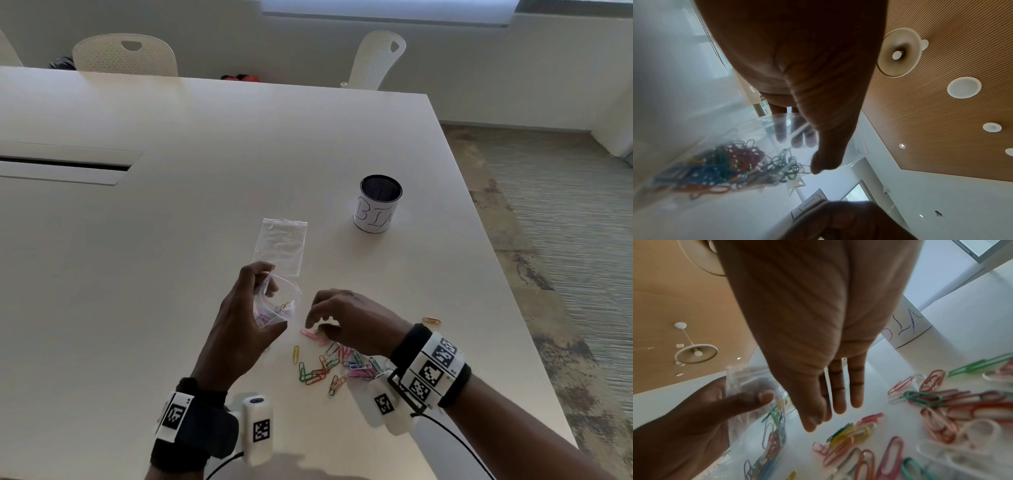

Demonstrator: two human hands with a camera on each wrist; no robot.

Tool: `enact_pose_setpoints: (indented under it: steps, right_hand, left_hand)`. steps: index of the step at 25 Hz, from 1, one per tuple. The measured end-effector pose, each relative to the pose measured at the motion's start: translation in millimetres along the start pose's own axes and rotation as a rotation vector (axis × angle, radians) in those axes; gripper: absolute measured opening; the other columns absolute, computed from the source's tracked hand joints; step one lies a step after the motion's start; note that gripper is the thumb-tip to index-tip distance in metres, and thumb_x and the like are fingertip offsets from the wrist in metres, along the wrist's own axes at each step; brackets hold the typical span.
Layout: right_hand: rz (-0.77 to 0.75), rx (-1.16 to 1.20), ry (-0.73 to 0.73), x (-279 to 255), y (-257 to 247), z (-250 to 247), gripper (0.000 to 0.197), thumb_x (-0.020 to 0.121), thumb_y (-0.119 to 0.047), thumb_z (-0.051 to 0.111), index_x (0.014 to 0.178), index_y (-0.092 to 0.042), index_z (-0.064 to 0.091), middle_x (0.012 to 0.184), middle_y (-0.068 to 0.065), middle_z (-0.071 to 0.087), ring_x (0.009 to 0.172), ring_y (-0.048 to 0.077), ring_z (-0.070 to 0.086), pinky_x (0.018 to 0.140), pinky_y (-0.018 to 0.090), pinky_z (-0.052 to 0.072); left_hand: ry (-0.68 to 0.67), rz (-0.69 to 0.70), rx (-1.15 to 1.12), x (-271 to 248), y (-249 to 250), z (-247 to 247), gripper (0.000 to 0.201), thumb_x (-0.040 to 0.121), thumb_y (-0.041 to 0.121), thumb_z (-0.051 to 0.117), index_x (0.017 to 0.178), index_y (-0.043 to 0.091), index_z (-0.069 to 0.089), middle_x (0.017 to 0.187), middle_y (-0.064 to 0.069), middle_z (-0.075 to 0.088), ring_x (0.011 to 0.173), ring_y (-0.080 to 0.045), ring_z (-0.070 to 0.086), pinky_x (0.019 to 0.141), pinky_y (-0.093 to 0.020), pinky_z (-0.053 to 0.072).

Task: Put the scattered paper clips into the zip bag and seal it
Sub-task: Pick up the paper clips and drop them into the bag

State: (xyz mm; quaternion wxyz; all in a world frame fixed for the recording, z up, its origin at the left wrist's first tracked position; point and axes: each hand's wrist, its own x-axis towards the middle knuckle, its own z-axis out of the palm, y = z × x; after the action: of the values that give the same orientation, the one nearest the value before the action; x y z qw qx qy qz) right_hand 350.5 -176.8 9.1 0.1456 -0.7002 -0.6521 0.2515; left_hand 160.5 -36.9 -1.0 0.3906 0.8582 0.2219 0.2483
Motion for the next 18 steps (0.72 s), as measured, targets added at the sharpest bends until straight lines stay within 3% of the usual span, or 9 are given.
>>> enact_pose_setpoints:
  steps: [4,6,10,13,15,18]
  right_hand:
    - [-0.113,-0.028,0.002,5,-19,21,0.028,0.091,-0.033,0.074,0.117,-0.023,0.072,0.128,-0.005,0.066,0.115,0.011,0.058,0.097,0.026,0.051]
    - [-0.142,-0.066,0.008,7,-23,29,0.025,0.091,-0.030,0.075,0.115,-0.021,0.073,0.125,-0.003,0.068,0.113,0.014,0.059,0.096,0.028,0.052]
    - [-0.092,-0.100,0.040,5,-10,20,0.013,0.093,-0.025,0.073,0.105,-0.020,0.074,0.115,-0.003,0.070,0.105,0.012,0.060,0.091,0.029,0.056]
    - [-0.024,-0.151,0.023,-6,4,3,0.011,0.095,-0.027,0.071,0.104,-0.021,0.073,0.113,-0.004,0.068,0.102,0.009,0.059,0.090,0.030,0.057]
    - [0.023,-0.178,0.028,-13,10,-7,0.025,0.093,-0.038,0.072,0.114,-0.026,0.069,0.123,-0.005,0.064,0.108,0.010,0.057,0.095,0.033,0.056]
    - [0.115,-0.271,-0.040,-20,13,-14,0.071,0.078,-0.065,0.075,0.139,-0.038,0.052,0.140,-0.008,0.053,0.122,0.014,0.052,0.099,0.034,0.052]
  left_hand:
    - [0.006,-0.001,-0.018,0,2,1,0.080,0.074,0.009,0.090,0.139,0.020,0.043,0.107,0.006,0.059,0.105,-0.005,0.061,0.083,-0.003,0.046]
    - [0.005,-0.001,-0.026,1,3,1,0.080,0.074,0.016,0.090,0.140,0.019,0.044,0.108,0.008,0.059,0.104,-0.003,0.061,0.083,-0.003,0.046]
    - [-0.001,-0.015,-0.015,0,3,1,0.082,0.073,0.002,0.089,0.139,0.019,0.043,0.108,0.005,0.058,0.106,-0.008,0.062,0.081,-0.003,0.047]
    - [-0.002,-0.022,-0.019,0,3,1,0.083,0.074,0.004,0.089,0.140,0.021,0.043,0.107,0.005,0.058,0.105,-0.012,0.062,0.079,-0.007,0.050]
    - [0.000,-0.027,-0.031,0,4,2,0.082,0.074,0.004,0.089,0.139,0.023,0.043,0.107,0.006,0.058,0.103,-0.012,0.062,0.078,-0.010,0.052]
    - [-0.003,-0.039,-0.032,0,5,3,0.082,0.074,0.004,0.088,0.139,0.024,0.043,0.108,0.008,0.059,0.105,-0.006,0.060,0.079,-0.009,0.051]
